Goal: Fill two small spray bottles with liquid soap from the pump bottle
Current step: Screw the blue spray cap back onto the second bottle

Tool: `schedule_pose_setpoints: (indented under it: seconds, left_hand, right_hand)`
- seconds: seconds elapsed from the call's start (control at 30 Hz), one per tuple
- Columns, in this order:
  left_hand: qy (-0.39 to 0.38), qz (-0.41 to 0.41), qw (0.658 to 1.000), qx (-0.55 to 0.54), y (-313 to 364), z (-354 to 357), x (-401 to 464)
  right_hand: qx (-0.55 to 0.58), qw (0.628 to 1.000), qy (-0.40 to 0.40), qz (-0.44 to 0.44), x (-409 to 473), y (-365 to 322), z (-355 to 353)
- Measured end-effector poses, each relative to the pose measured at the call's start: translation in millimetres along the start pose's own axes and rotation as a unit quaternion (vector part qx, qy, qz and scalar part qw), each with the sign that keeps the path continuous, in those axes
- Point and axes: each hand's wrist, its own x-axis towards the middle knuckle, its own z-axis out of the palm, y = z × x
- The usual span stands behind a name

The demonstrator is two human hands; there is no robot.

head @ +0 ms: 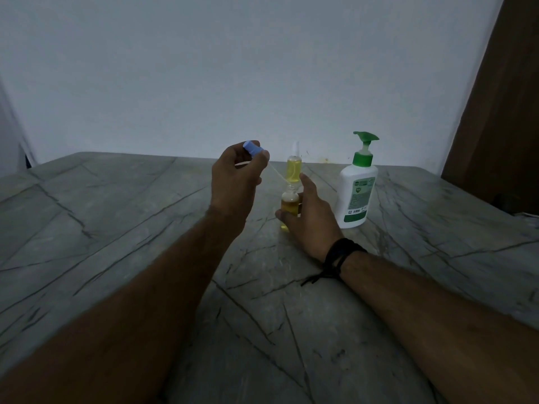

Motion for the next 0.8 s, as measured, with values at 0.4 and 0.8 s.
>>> schedule_pose_setpoints:
  seconds: [0.4,0.8]
  left_hand:
    - [-0.031,0.004,0.999,0.016,-3,-1,-1]
    - [-0.114,0.038,0.982,0.149,-17,2,-10]
  right_hand:
    - [0.017,1.0,0.003,-0.008,-3,-1,-2]
    - [0.023,0.999,-0.009,-0.039,-8,-4,-2]
